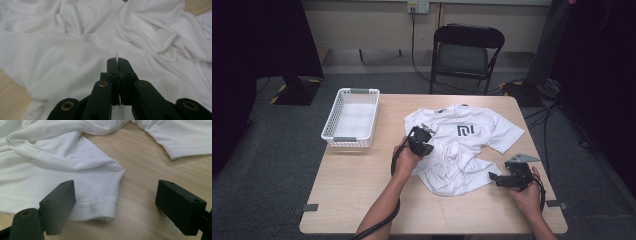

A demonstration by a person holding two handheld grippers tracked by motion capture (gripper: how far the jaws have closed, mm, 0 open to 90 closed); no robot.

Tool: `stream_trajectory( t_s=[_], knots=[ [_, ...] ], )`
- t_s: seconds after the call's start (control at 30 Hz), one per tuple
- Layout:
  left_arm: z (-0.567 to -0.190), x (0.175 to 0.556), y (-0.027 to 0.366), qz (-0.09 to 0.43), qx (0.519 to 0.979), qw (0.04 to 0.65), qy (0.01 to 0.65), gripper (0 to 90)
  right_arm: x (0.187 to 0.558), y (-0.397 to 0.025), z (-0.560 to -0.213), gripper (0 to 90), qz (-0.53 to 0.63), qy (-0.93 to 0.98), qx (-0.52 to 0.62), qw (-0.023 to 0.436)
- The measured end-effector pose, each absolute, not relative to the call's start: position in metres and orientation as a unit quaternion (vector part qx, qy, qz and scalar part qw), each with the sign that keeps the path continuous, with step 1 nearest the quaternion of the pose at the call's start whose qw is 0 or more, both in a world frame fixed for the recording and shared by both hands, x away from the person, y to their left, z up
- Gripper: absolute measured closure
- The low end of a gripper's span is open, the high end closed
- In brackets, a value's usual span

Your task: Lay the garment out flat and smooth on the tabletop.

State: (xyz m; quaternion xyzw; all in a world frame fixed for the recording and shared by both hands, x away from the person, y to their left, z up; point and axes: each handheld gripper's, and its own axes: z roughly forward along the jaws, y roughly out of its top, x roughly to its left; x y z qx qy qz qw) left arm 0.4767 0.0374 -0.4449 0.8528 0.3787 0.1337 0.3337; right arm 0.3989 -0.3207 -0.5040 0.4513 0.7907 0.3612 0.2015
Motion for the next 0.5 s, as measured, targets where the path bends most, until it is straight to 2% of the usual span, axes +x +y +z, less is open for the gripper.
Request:
stream_trajectory(
  t_s=[0.2, 0.5],
  knots=[
    [-0.420, 0.474, 0.072, 0.161, 0.823, 0.365, 0.404, 88.6, 0.399, -0.321, -0.504, 15.0, 0.361, 0.791, 0.451, 0.201],
    [-0.400, 0.475, 0.141, 0.209, 0.783, 0.362, 0.461, 88.5, 0.399, -0.321, -0.504, 15.0, 0.361, 0.791, 0.451, 0.202]
  ],
)
